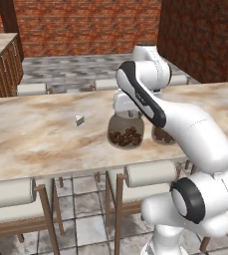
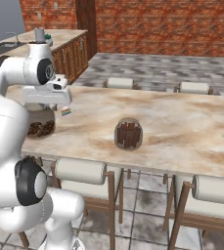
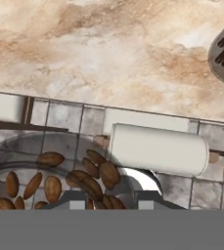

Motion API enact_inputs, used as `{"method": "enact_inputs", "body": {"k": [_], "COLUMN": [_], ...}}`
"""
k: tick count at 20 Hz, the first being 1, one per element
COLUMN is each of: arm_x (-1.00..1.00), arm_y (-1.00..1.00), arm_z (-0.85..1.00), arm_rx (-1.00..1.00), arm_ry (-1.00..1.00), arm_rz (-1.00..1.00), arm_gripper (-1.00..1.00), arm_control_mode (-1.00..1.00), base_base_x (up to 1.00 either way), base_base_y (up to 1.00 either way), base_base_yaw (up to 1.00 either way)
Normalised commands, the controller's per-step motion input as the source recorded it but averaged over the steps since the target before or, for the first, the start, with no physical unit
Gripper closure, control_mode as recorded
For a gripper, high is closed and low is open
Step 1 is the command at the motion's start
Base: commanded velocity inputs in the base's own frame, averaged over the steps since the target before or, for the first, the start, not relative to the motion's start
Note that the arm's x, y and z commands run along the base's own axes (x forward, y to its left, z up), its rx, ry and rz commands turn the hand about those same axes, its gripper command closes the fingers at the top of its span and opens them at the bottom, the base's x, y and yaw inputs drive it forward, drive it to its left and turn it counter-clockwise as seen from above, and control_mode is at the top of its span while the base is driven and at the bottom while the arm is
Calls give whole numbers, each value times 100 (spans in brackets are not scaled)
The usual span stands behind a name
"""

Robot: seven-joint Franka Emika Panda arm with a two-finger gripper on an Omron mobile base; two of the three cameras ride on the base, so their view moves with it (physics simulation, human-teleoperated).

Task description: Pick the jar and jar from the dining table and place them in the open cabinet. Close the cabinet after placing the objects.

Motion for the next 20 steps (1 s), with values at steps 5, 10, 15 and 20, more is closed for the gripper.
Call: {"method": "enact_inputs", "body": {"k": [5,10,15,20], "arm_x": [-49,-58,-87,-62], "arm_y": [-6,-27,-23,-24], "arm_z": [30,16,5,1], "arm_rx": [0,0,0,0], "arm_ry": [-1,-8,-11,-4], "arm_rz": [0,0,-8,-10], "arm_gripper": [100,100,100,100], "arm_control_mode": [-100,-100,-100,-100], "base_base_x": [0,0,0,0], "base_base_y": [0,0,0,0], "base_base_yaw": [0,0,0,0]}}
